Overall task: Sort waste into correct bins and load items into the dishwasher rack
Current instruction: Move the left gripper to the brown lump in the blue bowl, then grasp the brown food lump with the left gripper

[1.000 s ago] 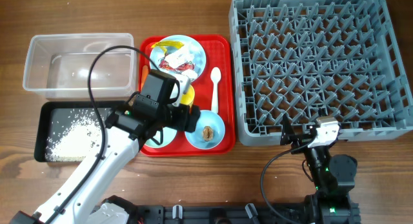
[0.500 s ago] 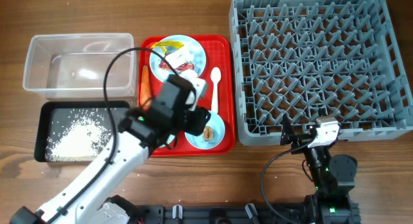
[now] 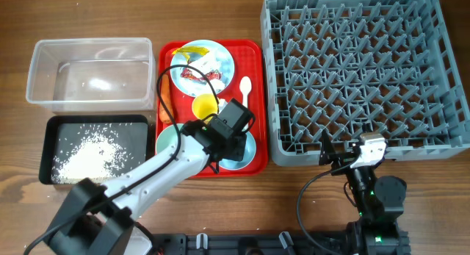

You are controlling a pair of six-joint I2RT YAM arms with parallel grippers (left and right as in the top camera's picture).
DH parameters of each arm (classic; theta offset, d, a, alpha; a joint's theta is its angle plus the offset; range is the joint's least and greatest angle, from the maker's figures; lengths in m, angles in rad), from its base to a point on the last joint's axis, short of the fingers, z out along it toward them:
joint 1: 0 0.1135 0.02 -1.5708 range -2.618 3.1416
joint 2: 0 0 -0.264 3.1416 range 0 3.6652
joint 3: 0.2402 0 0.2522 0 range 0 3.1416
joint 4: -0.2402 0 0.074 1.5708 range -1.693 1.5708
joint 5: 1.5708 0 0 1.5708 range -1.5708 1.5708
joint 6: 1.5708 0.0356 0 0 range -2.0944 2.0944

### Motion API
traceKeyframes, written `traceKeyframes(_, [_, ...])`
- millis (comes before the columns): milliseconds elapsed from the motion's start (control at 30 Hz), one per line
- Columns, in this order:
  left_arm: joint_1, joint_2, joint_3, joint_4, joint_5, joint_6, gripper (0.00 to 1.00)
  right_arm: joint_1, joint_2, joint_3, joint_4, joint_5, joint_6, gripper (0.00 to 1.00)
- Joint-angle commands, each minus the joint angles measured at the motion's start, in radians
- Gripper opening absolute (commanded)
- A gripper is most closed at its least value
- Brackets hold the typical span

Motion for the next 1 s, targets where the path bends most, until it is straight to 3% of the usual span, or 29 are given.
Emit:
traceKeyframes(0, [-0.004, 0.036, 0.014, 0.018, -0.031, -0.016, 0.50, -0.003, -0.003, -0.001, 0.006, 0.007, -0.005, 1.00])
traceKeyframes(200, [-0.004, 0.047, 0.014, 0.023, -0.007, -0.013, 0.51, -0.003, -0.003, -0.001, 0.006, 0.007, -0.005, 1.00])
traceKeyframes(433, [-0.004, 0.047, 0.014, 0.023, 0.083, -0.013, 0.61, -0.003, -0.003, -0.001, 0.006, 0.007, -0.005, 1.00])
traceKeyframes(967, [-0.003, 0.111, 0.014, 0.041, 0.082, -0.013, 0.62, -0.003, -0.003, -0.001, 0.006, 0.007, -0.005, 1.00])
